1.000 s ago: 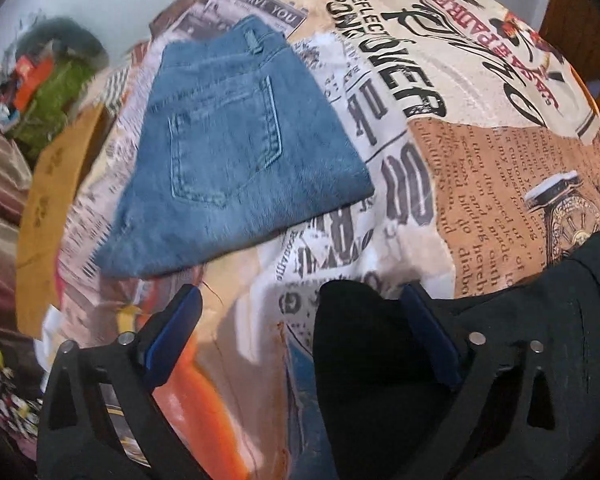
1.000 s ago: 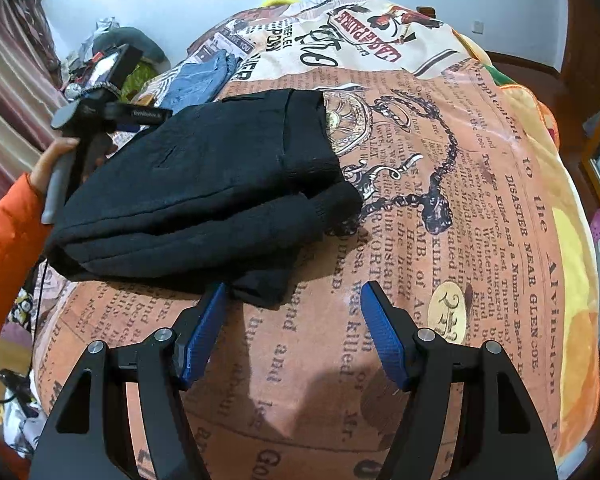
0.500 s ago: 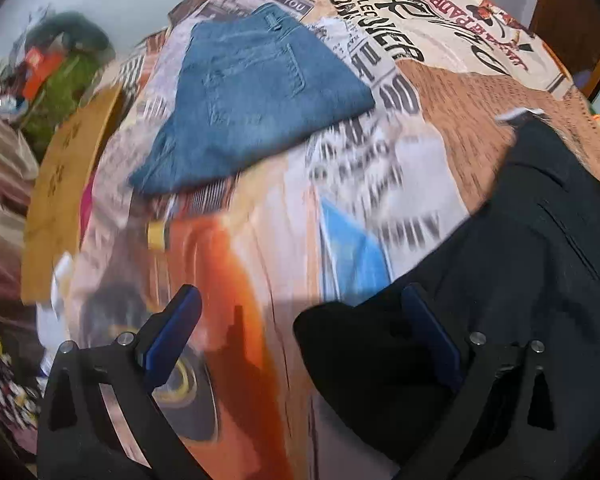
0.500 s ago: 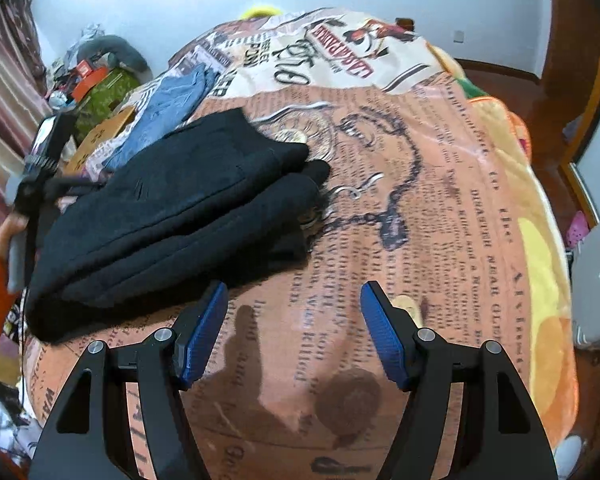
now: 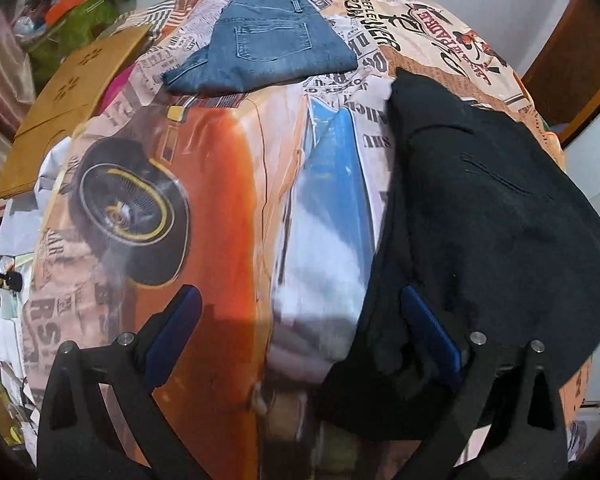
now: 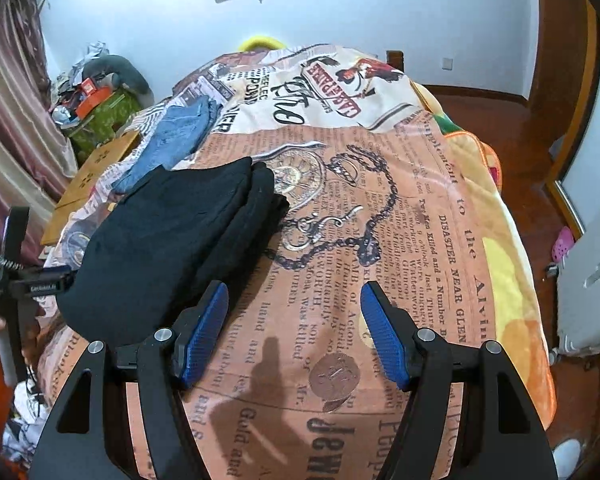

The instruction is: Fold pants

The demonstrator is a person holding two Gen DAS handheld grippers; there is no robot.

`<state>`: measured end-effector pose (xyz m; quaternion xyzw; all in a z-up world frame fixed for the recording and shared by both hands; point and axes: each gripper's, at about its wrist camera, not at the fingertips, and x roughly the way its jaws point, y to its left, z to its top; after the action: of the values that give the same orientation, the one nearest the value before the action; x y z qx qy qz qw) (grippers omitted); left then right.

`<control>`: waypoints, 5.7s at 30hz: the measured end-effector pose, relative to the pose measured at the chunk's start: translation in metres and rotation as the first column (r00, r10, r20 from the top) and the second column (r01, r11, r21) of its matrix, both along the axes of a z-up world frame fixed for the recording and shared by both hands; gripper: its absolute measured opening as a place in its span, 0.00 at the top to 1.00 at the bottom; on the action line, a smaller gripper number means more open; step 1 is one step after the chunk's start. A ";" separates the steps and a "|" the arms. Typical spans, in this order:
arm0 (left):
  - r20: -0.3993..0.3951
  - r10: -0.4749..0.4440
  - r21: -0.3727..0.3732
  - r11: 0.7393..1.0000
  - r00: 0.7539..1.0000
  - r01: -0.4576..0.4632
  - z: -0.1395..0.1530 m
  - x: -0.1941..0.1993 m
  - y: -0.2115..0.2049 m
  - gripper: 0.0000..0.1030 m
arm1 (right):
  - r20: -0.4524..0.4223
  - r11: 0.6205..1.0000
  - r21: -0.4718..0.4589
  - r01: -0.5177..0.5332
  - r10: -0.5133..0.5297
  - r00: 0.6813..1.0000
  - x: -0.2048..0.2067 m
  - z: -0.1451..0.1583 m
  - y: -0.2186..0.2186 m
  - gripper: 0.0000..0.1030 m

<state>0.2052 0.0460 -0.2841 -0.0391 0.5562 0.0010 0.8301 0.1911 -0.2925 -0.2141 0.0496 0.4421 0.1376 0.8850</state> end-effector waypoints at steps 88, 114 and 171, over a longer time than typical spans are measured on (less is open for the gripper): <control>0.082 -0.305 0.003 0.952 0.949 0.305 0.012 0.130 -0.065 0.43 | -0.044 0.960 -0.057 -0.273 0.271 0.962 0.139 -0.047 0.094 0.86; 0.004 -0.265 -0.183 0.948 0.964 0.262 0.024 0.062 -0.041 0.22 | -0.096 0.981 0.081 -0.174 0.182 0.979 0.065 -0.021 0.062 0.39; 0.398 -0.235 -0.080 0.954 0.887 0.289 0.162 0.088 -0.005 0.73 | 0.218 0.896 0.192 -0.400 0.358 0.908 0.121 0.076 0.142 0.78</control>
<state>0.2936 0.0410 -0.1225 -0.0197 0.3819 -0.1571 0.9105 0.3121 -0.1507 -0.1385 0.0529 0.3435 0.3624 0.8648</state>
